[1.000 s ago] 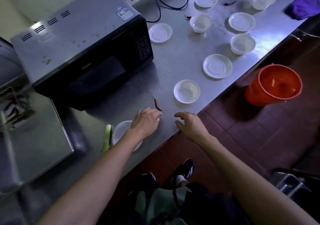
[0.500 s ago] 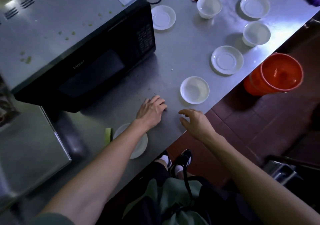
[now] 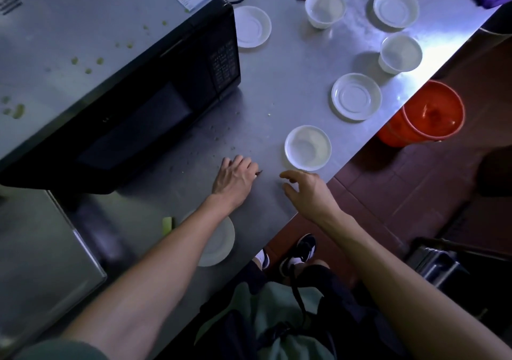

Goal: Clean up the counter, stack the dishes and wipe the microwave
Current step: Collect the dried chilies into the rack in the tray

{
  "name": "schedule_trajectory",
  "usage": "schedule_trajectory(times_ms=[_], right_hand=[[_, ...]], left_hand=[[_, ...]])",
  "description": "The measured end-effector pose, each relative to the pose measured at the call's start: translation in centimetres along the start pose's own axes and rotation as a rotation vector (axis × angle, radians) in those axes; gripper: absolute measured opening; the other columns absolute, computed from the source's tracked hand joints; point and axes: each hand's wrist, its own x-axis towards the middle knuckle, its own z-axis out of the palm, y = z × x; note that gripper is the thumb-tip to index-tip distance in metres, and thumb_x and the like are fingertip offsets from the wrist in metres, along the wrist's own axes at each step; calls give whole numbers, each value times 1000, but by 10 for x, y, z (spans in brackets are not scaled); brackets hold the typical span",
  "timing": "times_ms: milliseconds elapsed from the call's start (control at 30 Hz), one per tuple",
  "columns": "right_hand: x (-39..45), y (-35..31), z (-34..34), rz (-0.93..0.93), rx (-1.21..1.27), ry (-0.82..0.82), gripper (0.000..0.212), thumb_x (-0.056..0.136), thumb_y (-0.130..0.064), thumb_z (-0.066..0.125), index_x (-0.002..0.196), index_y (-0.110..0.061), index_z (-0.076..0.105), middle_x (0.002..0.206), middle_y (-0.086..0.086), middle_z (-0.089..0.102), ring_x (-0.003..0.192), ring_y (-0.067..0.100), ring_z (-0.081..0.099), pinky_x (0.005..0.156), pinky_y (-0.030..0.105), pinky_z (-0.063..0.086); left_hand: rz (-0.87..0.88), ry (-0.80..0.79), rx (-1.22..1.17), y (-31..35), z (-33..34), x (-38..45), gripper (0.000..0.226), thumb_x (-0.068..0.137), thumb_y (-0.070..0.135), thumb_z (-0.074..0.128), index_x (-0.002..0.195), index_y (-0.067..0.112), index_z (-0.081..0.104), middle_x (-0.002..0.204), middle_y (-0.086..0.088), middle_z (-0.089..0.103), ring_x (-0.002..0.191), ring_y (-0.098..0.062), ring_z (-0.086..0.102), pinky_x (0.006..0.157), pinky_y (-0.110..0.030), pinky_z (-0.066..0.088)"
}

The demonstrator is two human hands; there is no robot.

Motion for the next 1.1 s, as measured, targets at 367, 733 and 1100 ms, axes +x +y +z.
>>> schedule_trajectory(times_ms=[367,733,1100], right_hand=[[3,46,-72,-58,62,68,28,93,-18,61,120,-17,69,116,2,70,100,18,66,86,35,51],[-26,149,-186,27,118,267,29,89,-16,60,116,-15,72,109,2,71,100,18,65,91,34,50],[-13,205,-245,55,69,301,26,92,-17,61,116,-16,71,109,2,70,100,21,64,89,42,52]], left_hand=[[-56,194,-39,72,-48,46,10,101,23,46,101,23,57,102,5,60,100,-22,51,76,-32,23],[51,215,-54,203,-76,120,5,99,25,52,96,23,55,94,4,63,93,-24,55,73,-36,27],[155,223,-153,263,-88,187,6,97,19,55,97,20,61,96,4,66,95,-23,56,82,-39,37]])
